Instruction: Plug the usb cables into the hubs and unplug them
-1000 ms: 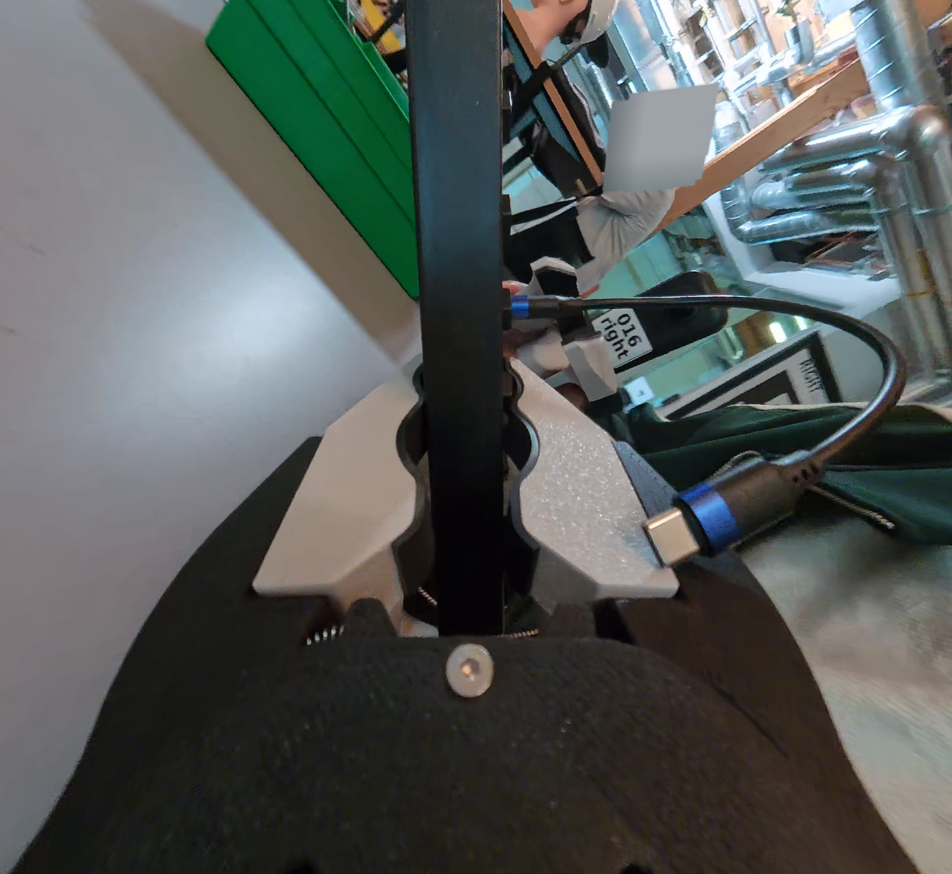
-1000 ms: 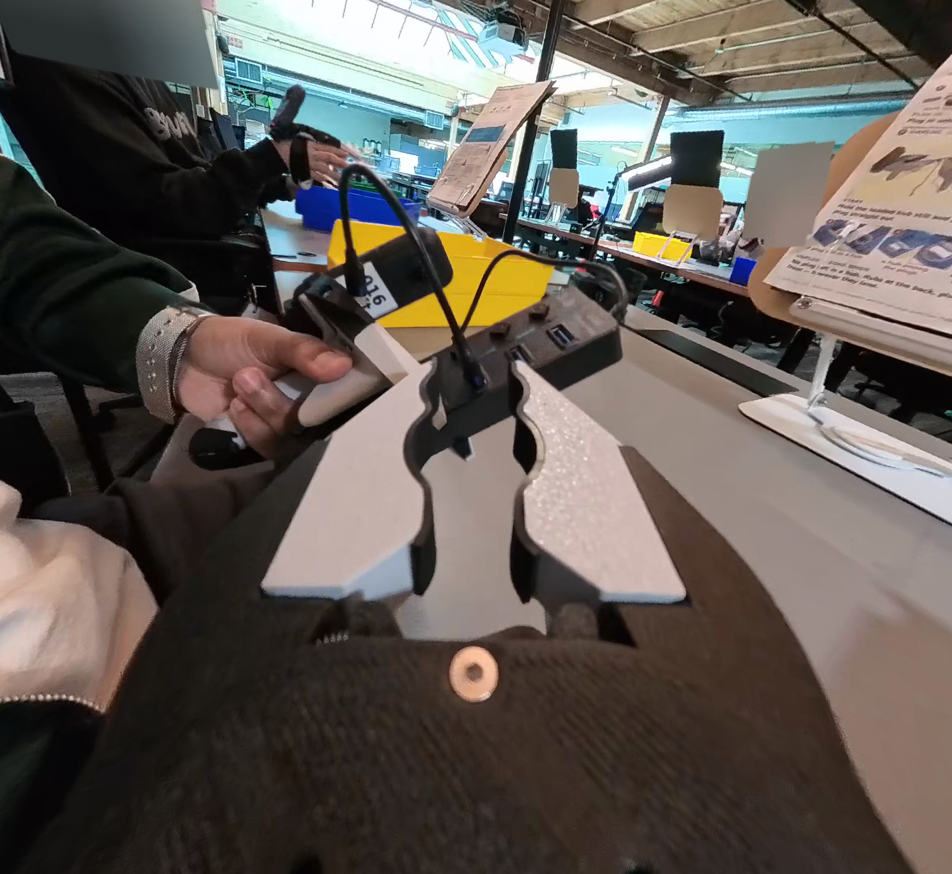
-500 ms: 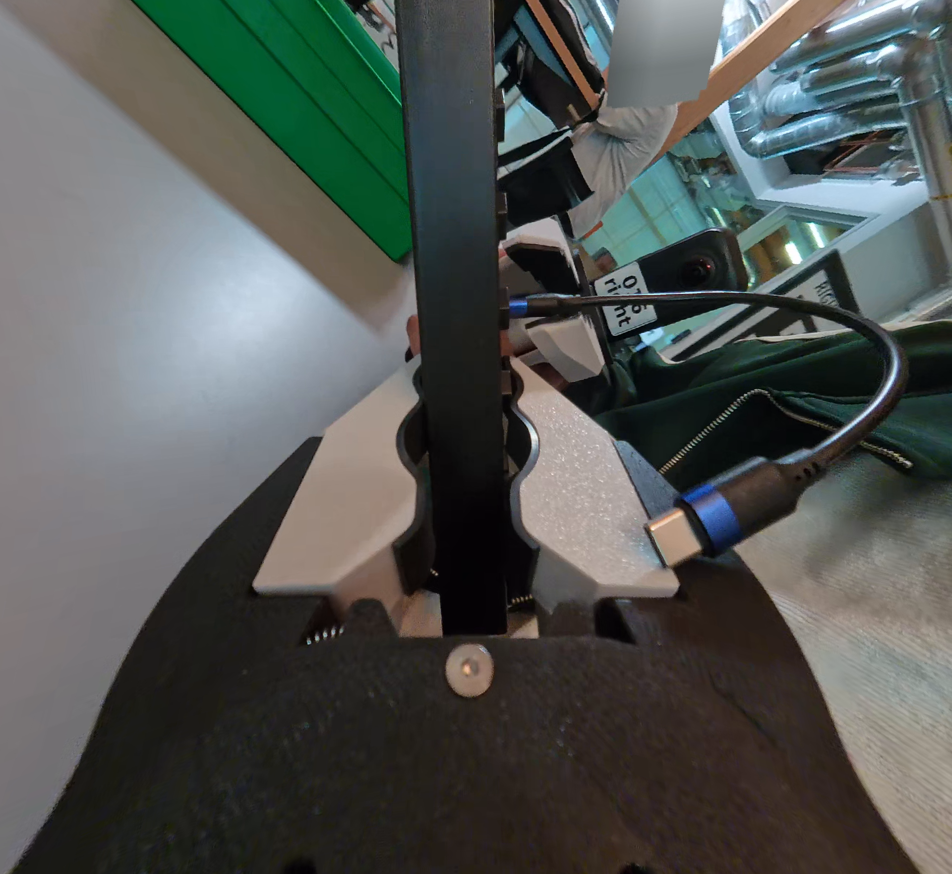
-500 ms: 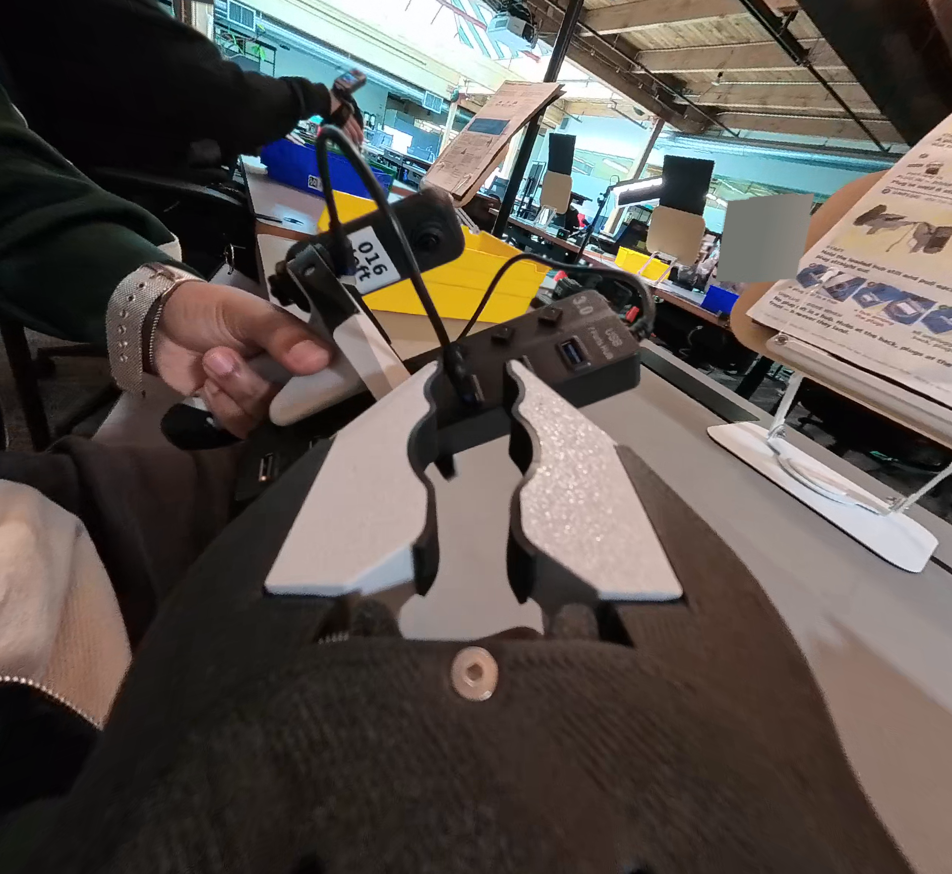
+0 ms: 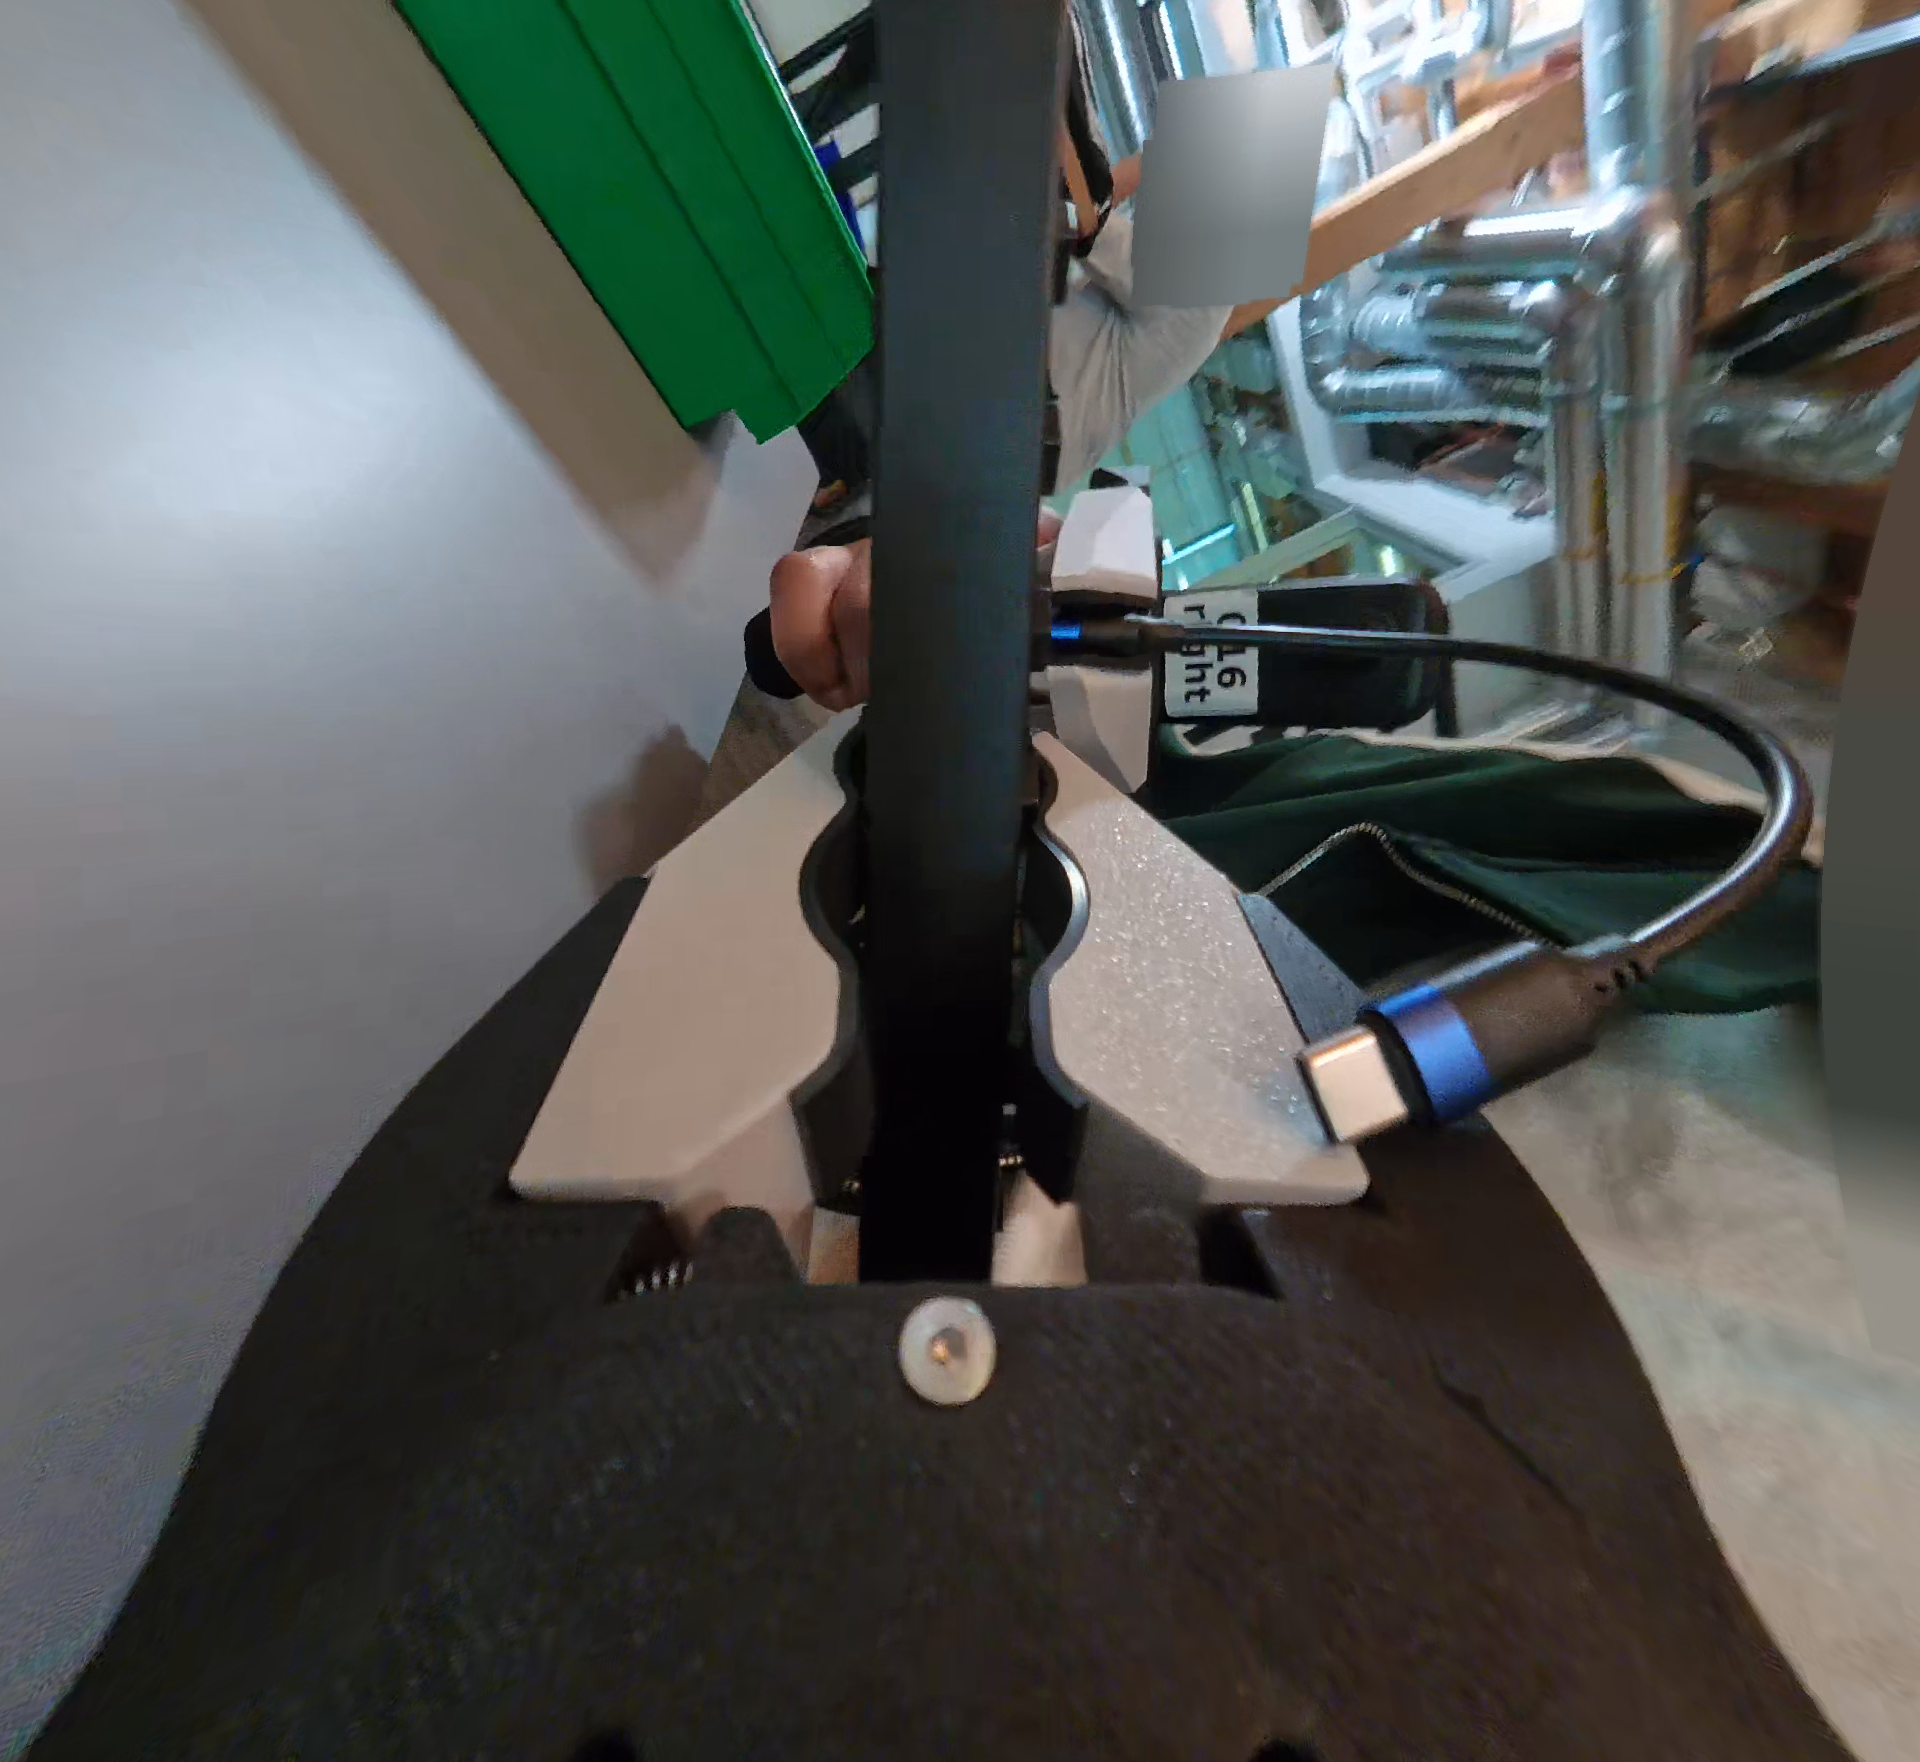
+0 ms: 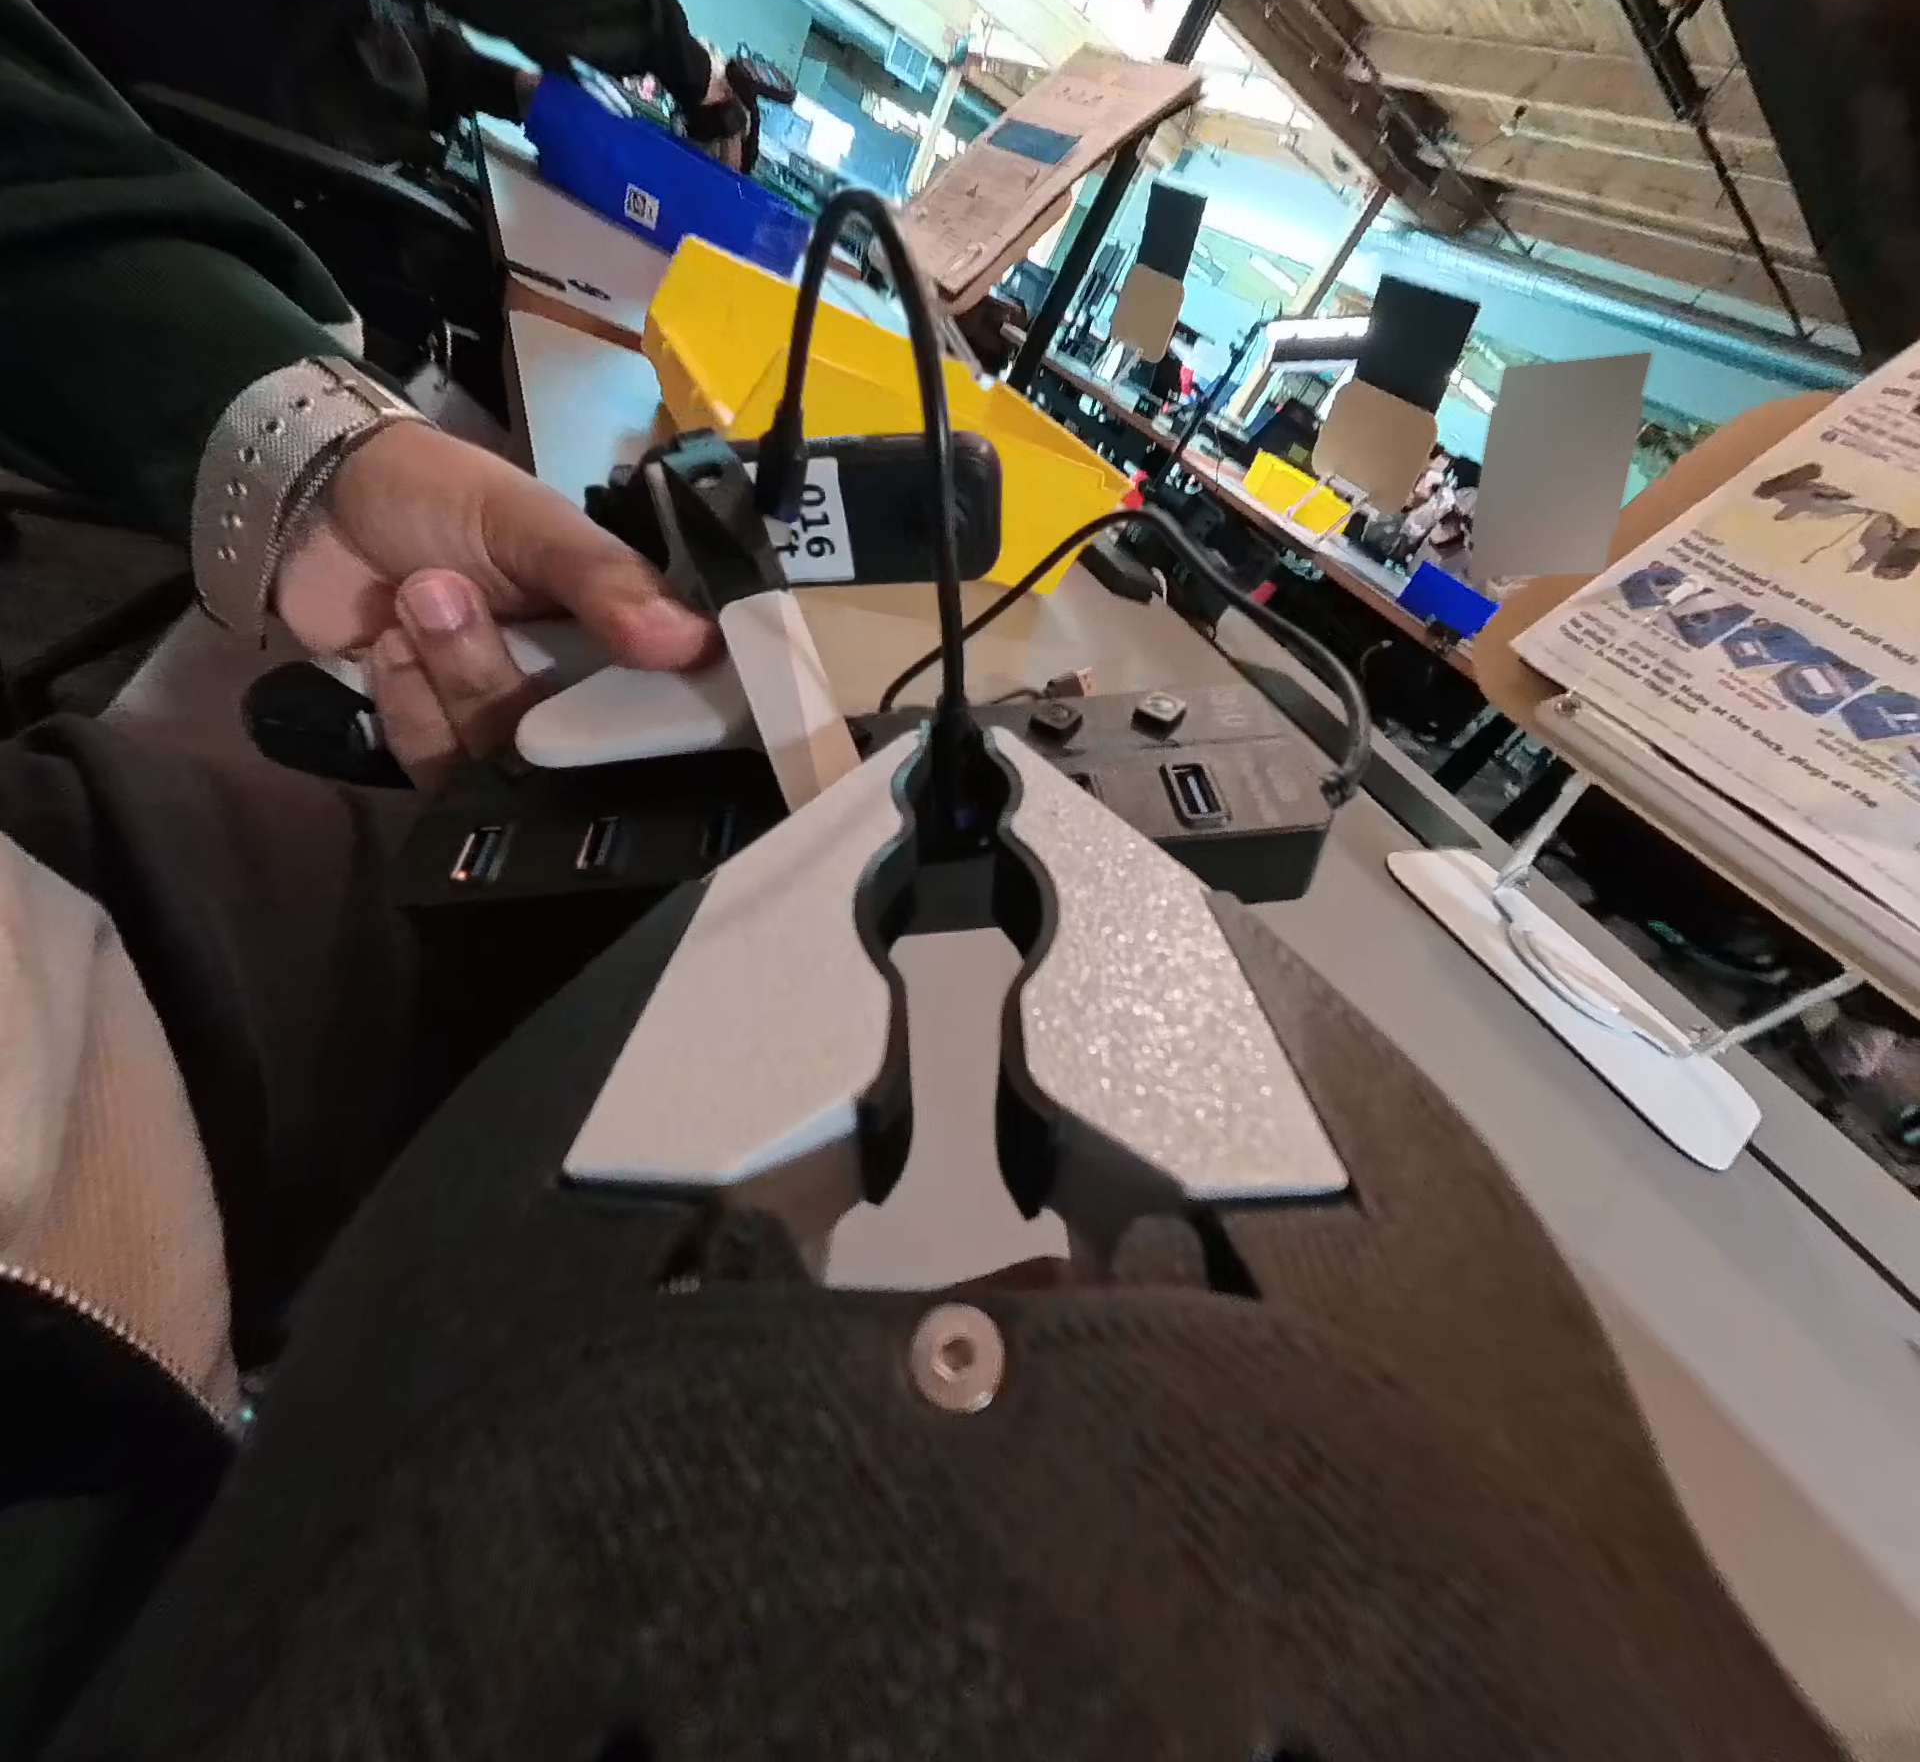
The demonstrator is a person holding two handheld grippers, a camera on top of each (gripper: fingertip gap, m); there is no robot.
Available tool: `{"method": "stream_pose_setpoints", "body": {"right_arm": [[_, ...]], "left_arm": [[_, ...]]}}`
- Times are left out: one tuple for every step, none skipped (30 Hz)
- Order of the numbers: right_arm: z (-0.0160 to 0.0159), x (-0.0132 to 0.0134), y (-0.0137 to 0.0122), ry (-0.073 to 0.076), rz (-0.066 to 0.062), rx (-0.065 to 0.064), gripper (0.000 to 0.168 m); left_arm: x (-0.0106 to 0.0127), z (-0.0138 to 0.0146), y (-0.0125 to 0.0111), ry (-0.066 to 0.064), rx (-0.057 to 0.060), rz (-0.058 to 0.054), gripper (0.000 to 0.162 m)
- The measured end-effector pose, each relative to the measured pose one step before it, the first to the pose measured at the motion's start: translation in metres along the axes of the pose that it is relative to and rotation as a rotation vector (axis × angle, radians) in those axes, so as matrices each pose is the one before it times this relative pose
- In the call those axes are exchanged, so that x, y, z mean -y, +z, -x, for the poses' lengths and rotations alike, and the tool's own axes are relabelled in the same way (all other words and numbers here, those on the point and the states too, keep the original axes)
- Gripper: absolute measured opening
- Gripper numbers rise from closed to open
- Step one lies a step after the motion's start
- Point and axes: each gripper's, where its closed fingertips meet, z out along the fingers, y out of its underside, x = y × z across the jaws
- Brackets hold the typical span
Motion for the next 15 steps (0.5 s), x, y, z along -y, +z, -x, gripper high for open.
{"method": "stream_pose_setpoints", "body": {"right_arm": [[0.00043, -0.00140, 0.00038, 0.0060, 0.0174, 0.0026, 0.006], [0.00031, -0.00050, 0.00007, 0.0104, 0.0100, 0.0009, 0.006], [-0.00030, 0.00100, -0.00051, 0.0152, -0.0005, -0.0009, 0.005], [-0.00096, 0.00251, -0.00084, 0.0223, -0.0105, -0.0011, 0.005], [-0.00141, 0.00307, -0.00071, 0.0302, -0.0119, -0.0019, 0.005], [-0.00188, 0.00266, -0.00046, 0.0288, -0.0106, -0.0065, 0.005], [-0.00219, 0.00189, -0.00015, 0.0162, -0.0081, -0.0159, 0.005], [-0.00222, 0.00126, 0.00016, 0.0045, -0.0045, -0.0226, 0.005], [-0.00193, 0.00135, 0.00044, 0.0052, -0.0040, -0.0176, 0.005], [-0.00137, 0.00108, 0.00077, 0.0083, -0.0022, -0.0102, 0.005], [-0.00073, 0.00000, 0.00085, -0.0047, 0.0027, -0.0067, 0.004], [0.00044, -0.00102, 0.00054, -0.0164, 0.0070, -0.0014, 0.005], [0.00121, 0.00137, -0.00056, -0.0125, -0.0087, 0.0028, 0.004], [0.00435, 0.02179, -0.00480, -0.0014, -0.1089, 0.0217, 0.006], [0.00590, 0.03406, -0.00313, -0.0039, -0.1146, 0.0249, 0.005]], "left_arm": [[-0.00018, 0.00083, -0.00005, -0.0359, -0.0120, -0.0045, 0.023], [-0.00015, 0.00046, 0.00032, -0.0188, -0.0025, -0.0037, 0.023], [0.00033, -0.00138, 0.00070, -0.0111, -0.0042, -0.0049, 0.023], [0.00036, -0.00274, 0.00111, -0.0069, -0.0102, -0.0002, 0.024], [0.00104, -0.00235, 0.00101, -0.0002, -0.0073, -0.0001, 0.024], [0.00137, -0.00126, 0.00073, 0.0118, -0.0012, 0.0039, 0.024], [0.00178, 0.00033, 0.00038, 0.0131, 0.0096, 0.0049, 0.025], [0.00257, -0.00002, -0.00008, 0.0068, 0.0079, -0.0012, 0.025], [0.00175, -0.00059, -0.00013, 0.0047, 0.0018, 0.0021, 0.026], [0.00165, 0.00010, -0.00029, 0.0028, 0.0061, -0.0033, 0.026], [0.00090, 0.00088, -0.00073, 0.0039, 0.0094, -0.0023, 0.026], [-0.00046, 0.00127, -0.00085, 0.0045, 0.0081, 0.0047, 0.026], [-0.00073, 0.00464, -0.00096, -0.0010, 0.0282, 0.0043, 0.026], [0.00035, 0.03602, -0.00700, -0.0107, 0.2039, -0.0102, 0.023], [0.00374, 0.03543, -0.00579, -0.0381, 0.0921, -0.0337, 0.026]]}}
